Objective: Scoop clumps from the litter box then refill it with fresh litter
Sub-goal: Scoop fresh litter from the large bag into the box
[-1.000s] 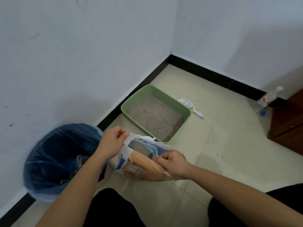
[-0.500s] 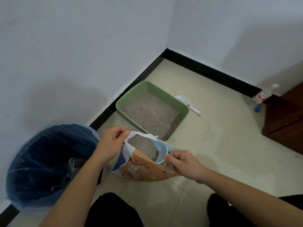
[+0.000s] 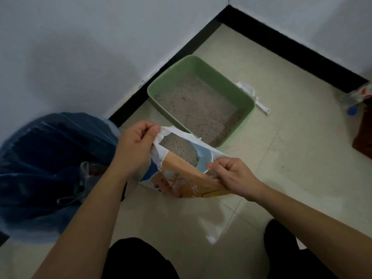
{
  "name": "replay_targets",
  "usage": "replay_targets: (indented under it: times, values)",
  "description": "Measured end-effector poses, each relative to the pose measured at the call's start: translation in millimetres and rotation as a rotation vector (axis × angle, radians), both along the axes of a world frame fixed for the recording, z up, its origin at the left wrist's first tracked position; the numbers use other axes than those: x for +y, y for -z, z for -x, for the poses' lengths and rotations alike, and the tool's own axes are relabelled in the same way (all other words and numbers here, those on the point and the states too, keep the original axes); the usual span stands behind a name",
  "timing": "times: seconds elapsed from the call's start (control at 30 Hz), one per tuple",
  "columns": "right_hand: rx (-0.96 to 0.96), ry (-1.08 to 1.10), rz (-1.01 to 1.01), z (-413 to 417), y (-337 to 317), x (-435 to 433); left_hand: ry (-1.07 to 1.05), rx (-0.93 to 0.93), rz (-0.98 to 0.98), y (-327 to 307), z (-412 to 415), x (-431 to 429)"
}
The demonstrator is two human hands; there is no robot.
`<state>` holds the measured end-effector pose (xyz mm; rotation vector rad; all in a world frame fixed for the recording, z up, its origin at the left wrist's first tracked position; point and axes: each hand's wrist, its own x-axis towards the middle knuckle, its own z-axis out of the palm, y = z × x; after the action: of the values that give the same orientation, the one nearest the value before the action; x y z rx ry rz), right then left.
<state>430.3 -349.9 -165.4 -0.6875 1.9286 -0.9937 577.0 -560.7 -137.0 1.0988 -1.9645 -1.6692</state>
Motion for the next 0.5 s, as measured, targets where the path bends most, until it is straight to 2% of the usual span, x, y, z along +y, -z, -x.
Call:
replay_targets:
  times: [0.33, 0.5]
  values:
    - [-0.023, 0.025, -0.066, 7, -45, 18, 0.033, 0.038, -0.017, -1, 21, 2]
    - [-0.034, -0.014, -0.09, 12, -57, 35, 0.102, 0.009, 0.07, -13, 14, 2]
